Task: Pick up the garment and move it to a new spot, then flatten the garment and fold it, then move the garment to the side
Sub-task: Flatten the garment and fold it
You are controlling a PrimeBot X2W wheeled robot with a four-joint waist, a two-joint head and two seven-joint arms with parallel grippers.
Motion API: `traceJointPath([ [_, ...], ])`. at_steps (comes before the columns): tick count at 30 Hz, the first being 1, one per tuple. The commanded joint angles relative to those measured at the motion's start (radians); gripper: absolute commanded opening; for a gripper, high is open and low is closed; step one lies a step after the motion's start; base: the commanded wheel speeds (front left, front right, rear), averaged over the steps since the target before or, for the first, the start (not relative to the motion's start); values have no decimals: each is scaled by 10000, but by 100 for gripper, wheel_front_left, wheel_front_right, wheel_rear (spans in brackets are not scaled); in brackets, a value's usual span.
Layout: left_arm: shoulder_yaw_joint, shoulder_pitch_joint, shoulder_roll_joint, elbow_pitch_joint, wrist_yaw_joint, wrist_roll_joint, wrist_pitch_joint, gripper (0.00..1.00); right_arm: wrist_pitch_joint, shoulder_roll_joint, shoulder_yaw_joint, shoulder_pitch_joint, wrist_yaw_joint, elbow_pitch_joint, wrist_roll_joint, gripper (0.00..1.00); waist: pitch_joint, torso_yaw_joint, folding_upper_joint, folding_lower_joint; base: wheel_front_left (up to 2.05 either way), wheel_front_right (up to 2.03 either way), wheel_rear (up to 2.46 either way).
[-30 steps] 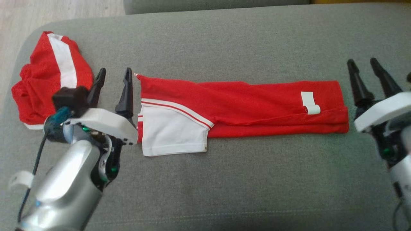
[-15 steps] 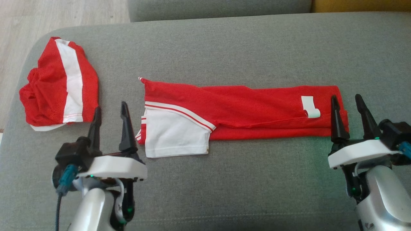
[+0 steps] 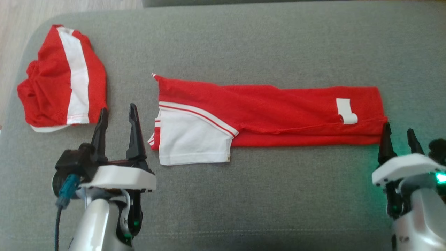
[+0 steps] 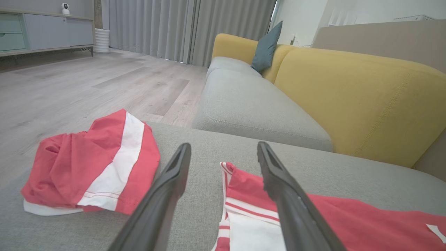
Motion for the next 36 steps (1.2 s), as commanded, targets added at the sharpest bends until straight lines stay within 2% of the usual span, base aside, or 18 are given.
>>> traceJointPath([
  [1, 278, -471, 30, -313, -32, 23, -119, 100, 114, 43, 155, -571, 65, -200, -148, 100, 169, 82, 0, 1, 0, 0, 0],
  [8, 144, -730, 26, -314, 35, -99, -120, 100, 737, 155, -270, -1286, 65, 449, -120, 100, 631, 262, 0, 1, 0, 0, 0],
  [16, 119, -1046, 25, -356, 95, -166, -120, 100, 1533, 133, -727, -1860, 65, 1013, -788, 100, 1071, 389, 0, 1, 0, 0, 0],
  [26, 489, -1301, 25, -343, 66, -96, -120, 100, 2189, -13, -477, -1816, 65, 801, -504, 100, 1303, 332, 0, 1, 0, 0, 0],
  [27, 535, -1323, 25, -349, 65, -78, -120, 100, 2230, -19, -456, -1806, 65, 769, -420, 25, 1300, 316, 0, 1, 0, 0, 0],
  [28, 580, -1341, 25, -356, 62, -60, -120, 100, 2281, -38, -415, -1787, 65, 737, -345, 0, 1290, 301, 0, 1, 0, 0, 0],
  [36, 872, -1366, 24, -354, -18, 66, -120, 100, 2218, -433, -564, -1716, 65, 414, -171, 0, 1108, 221, 0, 1, 0, 0, 0],
])
